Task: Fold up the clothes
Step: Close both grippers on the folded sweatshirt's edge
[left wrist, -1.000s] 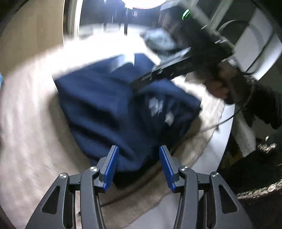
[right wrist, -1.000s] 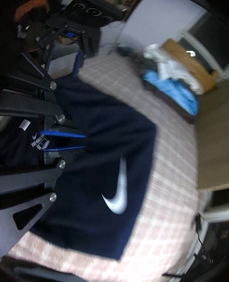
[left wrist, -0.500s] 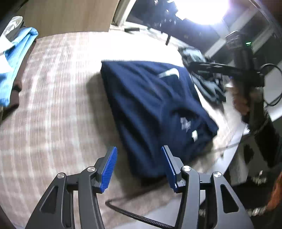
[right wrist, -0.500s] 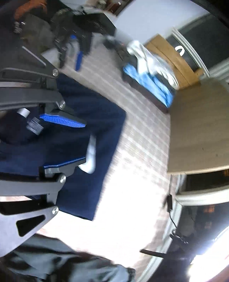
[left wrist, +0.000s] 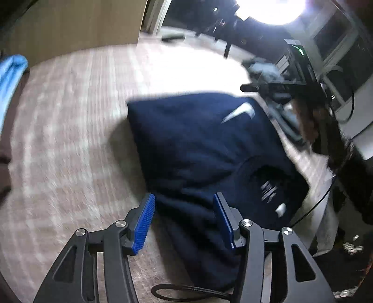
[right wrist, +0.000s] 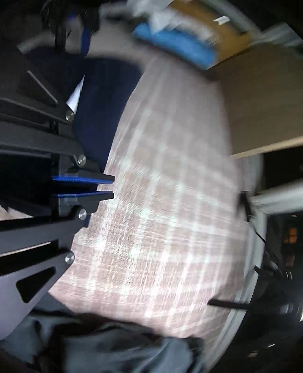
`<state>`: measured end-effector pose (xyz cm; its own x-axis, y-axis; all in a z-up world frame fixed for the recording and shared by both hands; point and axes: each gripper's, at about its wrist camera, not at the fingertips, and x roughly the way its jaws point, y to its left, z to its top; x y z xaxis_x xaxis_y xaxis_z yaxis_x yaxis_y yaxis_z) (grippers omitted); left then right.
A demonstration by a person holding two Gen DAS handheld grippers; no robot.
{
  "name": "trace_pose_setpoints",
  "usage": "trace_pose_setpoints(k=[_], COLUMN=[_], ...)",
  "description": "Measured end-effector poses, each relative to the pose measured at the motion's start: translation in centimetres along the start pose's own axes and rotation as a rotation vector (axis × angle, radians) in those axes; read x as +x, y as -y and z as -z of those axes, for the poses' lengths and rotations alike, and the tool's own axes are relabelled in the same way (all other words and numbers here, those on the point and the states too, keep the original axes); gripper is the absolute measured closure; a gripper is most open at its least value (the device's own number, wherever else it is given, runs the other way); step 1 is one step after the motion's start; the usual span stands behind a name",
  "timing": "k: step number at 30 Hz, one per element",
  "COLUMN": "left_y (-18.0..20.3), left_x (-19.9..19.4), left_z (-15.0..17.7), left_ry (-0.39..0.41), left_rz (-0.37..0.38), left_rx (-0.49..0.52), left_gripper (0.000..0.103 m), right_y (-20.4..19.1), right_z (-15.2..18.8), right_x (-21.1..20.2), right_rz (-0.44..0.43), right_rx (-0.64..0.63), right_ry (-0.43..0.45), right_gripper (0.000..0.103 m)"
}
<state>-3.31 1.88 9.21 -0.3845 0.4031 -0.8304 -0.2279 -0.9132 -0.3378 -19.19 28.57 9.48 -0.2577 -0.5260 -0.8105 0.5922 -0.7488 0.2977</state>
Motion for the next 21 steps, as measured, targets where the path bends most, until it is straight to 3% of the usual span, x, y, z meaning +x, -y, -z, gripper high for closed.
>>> trace_pose_setpoints(k=[4,8,10,11,13,15,17,19,21], left_y=[0.6,0.6,-0.1,-0.9,-2.0,-2.3,-2.4,-2.2,-2.3], left_x=[-0.2,3.1,5.2,6.5,6.2,4.2,2.8,1.6,0.7], left_z=[-4.2,-7.6,-8.4,-8.5,-8.3,-7.5,-6.9,-5.7,-4.2], left_ry=[0.099,0.112,0.064,0.006,-0.019,0.014,0.035,0.055,0.044], left_rz=[0.012,0.068,-0.013,-0.065,-0.051,-0.056,-0.056,-0.055,-0.055], left_rx=[0.061,0.072,0.092,0.075,0.029,0.001,-0.019,-0.04,-0.086], left_gripper=[0.049,0.049,0.049,0.055,0.057,0.051,0.048,0.046,0.043], right_y=[0.9,0.9,1.6,3.2,6.0,7.8,8.1,7.1,5.4], right_z=[0.6,1.7,2.1,1.9,1.9,2.4,3.6,5.0,6.7], right_x=[-1.5,1.2,2.2,2.3,0.6,-1.9,-3.7,-4.5,-4.5], right_rz=[-0.023,-0.007,0.014,0.049,0.109,0.13,0.112,0.099,0.078], right_rx=[0.028,-0.015,-0.01,0.04,0.154,0.225,0.258,0.261,0.25], right_ry=[0.039,-0.031,-0.058,-0.059,-0.018,0.025,0.03,0.03,0.027], right_gripper=[0.096,0.096,0.101,0.101,0.096,0.095,0.086,0.066,0.053])
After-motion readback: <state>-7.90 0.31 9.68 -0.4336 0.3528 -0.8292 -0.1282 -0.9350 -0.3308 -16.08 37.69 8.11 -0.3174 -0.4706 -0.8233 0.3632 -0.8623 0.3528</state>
